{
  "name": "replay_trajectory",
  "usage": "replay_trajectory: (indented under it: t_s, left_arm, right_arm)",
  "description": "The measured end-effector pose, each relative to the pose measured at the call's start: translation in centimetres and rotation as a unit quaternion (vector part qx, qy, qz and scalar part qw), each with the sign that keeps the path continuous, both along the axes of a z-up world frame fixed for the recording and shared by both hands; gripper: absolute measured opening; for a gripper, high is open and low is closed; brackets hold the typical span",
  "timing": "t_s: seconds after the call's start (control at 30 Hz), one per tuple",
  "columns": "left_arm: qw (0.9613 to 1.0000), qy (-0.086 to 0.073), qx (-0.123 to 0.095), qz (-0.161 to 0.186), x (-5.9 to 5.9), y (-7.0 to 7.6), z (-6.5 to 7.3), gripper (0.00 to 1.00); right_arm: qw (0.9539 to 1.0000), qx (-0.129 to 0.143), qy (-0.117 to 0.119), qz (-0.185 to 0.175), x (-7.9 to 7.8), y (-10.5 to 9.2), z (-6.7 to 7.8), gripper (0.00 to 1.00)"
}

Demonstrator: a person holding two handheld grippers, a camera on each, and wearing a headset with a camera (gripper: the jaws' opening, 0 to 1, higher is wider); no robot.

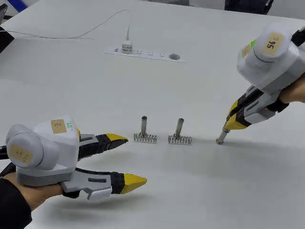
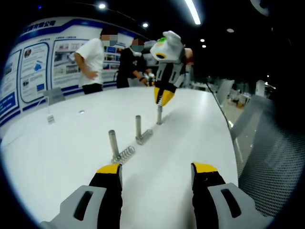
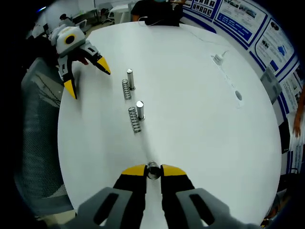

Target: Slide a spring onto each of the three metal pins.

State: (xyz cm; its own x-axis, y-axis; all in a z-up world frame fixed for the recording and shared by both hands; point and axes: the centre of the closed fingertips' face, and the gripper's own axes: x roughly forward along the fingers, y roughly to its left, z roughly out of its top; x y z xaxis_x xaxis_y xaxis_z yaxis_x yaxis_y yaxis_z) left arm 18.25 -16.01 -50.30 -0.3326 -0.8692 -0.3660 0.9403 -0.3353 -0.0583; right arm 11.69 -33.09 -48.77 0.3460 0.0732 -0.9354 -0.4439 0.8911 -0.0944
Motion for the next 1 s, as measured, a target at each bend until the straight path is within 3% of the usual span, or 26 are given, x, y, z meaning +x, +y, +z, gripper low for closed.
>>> replay_trajectory:
  t_s: [1.0]
  left_arm:
    - [1.0000,0.001,0.006,0.000,0.0,0.2,-0.4,0.58]
  right_arm:
    - [0.9993,0.001,0.033,-0.017,0.0,-0.4,-3.1,0.12]
